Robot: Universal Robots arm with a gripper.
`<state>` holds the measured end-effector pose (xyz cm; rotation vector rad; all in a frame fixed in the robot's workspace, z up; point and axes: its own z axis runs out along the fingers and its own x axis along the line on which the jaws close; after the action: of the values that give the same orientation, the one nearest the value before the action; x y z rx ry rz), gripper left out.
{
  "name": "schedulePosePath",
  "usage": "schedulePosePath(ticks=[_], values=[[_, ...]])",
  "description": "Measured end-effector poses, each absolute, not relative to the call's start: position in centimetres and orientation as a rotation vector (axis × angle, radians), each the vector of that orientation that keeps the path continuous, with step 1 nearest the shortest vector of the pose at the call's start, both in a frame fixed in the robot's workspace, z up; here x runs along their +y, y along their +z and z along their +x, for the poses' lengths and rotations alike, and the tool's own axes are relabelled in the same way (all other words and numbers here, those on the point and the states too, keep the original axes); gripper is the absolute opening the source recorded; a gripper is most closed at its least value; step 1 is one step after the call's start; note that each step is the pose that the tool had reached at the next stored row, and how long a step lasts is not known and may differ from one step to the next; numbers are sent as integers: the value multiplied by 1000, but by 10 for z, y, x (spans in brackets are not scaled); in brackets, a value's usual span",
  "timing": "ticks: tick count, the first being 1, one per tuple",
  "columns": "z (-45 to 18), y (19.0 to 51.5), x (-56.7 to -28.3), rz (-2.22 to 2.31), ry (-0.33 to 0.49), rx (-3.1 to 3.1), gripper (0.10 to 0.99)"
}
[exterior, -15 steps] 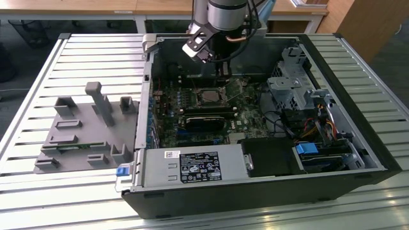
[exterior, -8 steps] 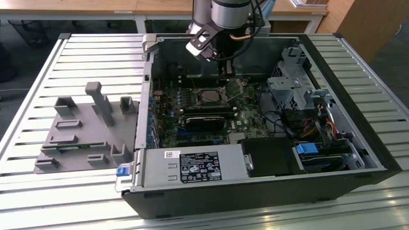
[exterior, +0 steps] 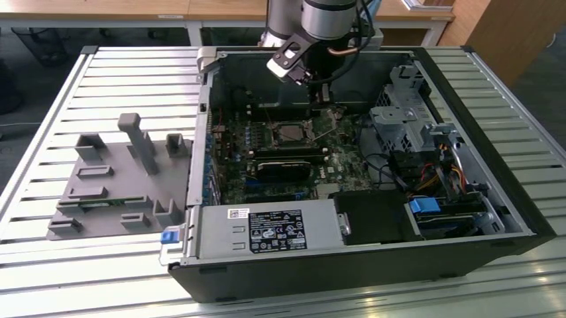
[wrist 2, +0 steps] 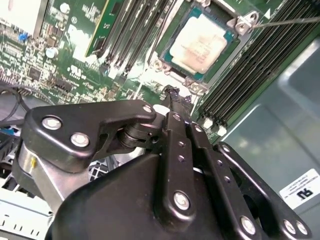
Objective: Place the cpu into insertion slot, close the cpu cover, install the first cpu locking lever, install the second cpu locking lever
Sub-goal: 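Close the cpu cover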
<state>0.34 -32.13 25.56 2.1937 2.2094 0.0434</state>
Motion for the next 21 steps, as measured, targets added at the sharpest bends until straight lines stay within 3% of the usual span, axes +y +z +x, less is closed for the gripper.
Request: schedulePosePath(ticks=[21], values=[[31, 255, -319, 2157, 44, 2246, 106]])
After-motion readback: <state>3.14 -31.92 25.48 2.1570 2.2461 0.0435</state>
